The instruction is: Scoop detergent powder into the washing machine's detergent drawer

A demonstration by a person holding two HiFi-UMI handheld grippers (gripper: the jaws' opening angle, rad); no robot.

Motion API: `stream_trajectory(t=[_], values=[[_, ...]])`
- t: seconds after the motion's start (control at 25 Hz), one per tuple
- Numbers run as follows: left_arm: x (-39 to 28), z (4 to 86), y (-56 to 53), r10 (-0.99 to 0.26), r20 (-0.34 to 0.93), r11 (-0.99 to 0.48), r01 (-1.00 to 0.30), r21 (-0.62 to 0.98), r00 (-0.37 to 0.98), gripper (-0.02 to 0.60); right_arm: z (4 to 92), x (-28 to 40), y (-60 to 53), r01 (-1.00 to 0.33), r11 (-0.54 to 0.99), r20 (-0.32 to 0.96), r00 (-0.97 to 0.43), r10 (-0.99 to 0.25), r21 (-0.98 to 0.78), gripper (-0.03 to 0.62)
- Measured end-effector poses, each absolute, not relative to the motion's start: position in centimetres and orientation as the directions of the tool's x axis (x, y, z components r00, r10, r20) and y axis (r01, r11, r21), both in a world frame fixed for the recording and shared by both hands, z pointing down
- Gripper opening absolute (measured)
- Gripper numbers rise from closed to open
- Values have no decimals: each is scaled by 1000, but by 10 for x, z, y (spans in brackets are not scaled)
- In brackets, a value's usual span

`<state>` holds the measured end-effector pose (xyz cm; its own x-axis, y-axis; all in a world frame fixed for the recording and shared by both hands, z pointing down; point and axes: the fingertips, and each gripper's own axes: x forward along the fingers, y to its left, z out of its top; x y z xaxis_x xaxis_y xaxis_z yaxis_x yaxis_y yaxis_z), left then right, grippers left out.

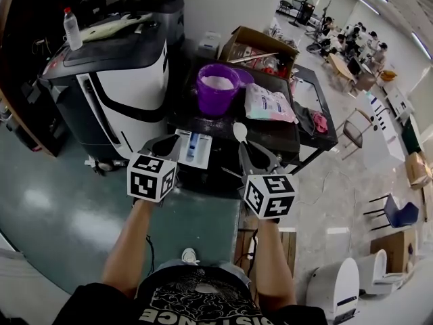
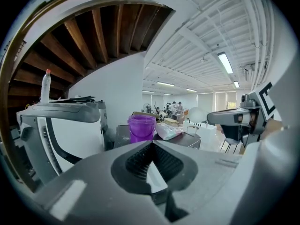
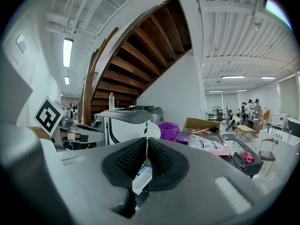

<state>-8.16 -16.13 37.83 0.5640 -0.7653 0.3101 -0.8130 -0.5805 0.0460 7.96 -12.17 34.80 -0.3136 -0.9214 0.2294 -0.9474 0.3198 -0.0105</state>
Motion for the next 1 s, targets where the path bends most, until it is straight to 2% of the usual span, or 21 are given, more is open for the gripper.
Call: stream_trajectory(t=[0.64, 1.0], values=[[-69, 374, -196, -755, 288, -610, -792, 25, 590, 2, 341, 84, -156, -949, 316, 201, -308, -930, 11, 37], [-59, 374, -242, -767, 290, -598, -802, 3, 573, 1, 342, 88, -211, -932, 361, 195, -352, -916, 14, 37]])
